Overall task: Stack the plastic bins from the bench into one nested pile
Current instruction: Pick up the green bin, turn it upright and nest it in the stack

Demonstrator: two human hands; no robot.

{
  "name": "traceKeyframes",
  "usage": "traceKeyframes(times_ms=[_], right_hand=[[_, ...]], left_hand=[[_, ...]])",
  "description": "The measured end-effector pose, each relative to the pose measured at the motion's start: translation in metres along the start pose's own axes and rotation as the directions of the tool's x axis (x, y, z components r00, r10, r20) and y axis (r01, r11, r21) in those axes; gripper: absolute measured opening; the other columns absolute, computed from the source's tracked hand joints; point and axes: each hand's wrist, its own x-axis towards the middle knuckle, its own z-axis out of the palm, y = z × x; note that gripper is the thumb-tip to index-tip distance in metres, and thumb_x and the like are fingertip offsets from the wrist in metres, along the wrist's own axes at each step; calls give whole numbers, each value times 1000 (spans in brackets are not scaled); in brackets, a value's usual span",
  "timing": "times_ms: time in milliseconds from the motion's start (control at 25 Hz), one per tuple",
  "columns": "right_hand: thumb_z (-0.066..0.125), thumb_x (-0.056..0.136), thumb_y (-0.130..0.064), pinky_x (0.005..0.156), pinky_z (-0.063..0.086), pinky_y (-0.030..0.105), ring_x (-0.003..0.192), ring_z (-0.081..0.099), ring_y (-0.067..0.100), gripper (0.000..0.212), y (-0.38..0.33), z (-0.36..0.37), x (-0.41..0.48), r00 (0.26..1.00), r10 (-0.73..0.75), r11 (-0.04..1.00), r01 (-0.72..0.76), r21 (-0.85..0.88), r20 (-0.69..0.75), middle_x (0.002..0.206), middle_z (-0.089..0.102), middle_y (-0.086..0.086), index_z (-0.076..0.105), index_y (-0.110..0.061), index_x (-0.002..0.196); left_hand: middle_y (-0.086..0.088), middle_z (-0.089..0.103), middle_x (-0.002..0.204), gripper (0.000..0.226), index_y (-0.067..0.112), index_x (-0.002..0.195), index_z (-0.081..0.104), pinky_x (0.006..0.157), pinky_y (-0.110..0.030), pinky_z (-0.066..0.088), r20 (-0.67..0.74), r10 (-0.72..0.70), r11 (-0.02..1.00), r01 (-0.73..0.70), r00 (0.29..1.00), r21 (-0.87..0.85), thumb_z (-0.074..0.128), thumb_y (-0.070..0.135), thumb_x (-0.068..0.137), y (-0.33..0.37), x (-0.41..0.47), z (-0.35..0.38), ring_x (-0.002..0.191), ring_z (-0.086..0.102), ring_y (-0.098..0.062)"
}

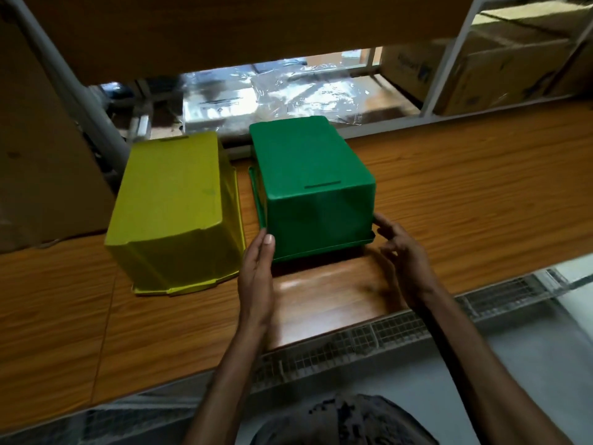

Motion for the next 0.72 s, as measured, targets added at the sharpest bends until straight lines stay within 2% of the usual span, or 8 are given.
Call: traceKeyframes(times_ms=[40, 120, 200, 280, 360, 480, 600, 720], right_hand=[[45, 72, -17, 94, 48, 20, 121, 60, -7, 75, -10, -7, -4, 1000, -19, 998, 19, 57, -1, 137, 64, -12, 53, -14, 146], [43, 74, -19, 113, 34, 38, 139, 53, 8, 76, -31, -21, -11, 997, -65, 980, 59, 189, 28, 147, 61, -5, 51, -13, 149], [40, 74, -20, 122, 23, 48, 145, 47, 17, 79, -53, -33, -14, 992, -112, 954, 90, 285, 62, 152, 57, 1, 47, -11, 152], [36, 73, -15, 124, 21, 49, 147, 46, 20, 81, -74, -41, -16, 983, -167, 934, 133, 331, 79, 155, 54, 4, 44, -10, 154], [38, 75, -5, 122, 28, 45, 146, 47, 19, 79, -89, -45, -17, 967, -241, 929, 207, 306, 77, 155, 54, 2, 43, -13, 154], [53, 86, 16, 104, 51, 30, 136, 57, 12, 71, -102, -41, -16, 927, -372, 921, 375, 107, -47, 147, 61, -4, 50, -17, 148], [74, 83, 13, 96, 57, 27, 120, 69, 9, 59, -109, -31, -13, 846, -472, 877, 478, -39, -247, 129, 73, -4, 63, -16, 134], [76, 84, 7, 91, 60, 27, 104, 75, 7, 40, -117, -27, -7, 705, -550, 820, 558, -129, -449, 108, 78, -8, 72, -11, 119]], left_hand=[[12, 54, 147, 51, 36, 140, 52, 112, -22, 39, -9, 47, 999, -47, 999, -20, 52, 53, 92, 12, -1, 3, 135, 50, -2], [7, 57, 147, 42, 26, 143, 55, 103, -11, 45, -39, 143, 987, -145, 989, -74, 53, 35, 102, 39, 1, 10, 130, 55, 1], [2, 61, 141, 41, 15, 144, 55, 93, -9, 49, -39, 216, 966, -219, 976, -136, 53, 11, 104, 66, 6, 19, 118, 62, 8], [4, 62, 137, 45, 16, 141, 54, 91, -11, 50, -27, 308, 940, -309, 951, -146, 56, -1, 100, 88, 10, 24, 116, 63, 10], [9, 62, 137, 50, 17, 141, 54, 94, -13, 51, 3, 393, 910, -389, 919, -144, 59, -5, 97, 105, 11, 28, 121, 62, 7], [10, 59, 141, 50, 10, 146, 52, 96, -12, 49, 13, 471, 875, -465, 882, -134, 59, -4, 98, 122, 14, 37, 125, 58, 9], [2, 60, 145, 47, 8, 146, 55, 102, -18, 49, 17, 514, 853, -509, 858, -118, 62, 2, 99, 133, 16, 46, 132, 57, -1], [-2, 61, 145, 46, 7, 145, 55, 106, -25, 51, 43, 581, 813, -578, 813, -75, 63, 4, 100, 141, 13, 49, 134, 58, -9]])
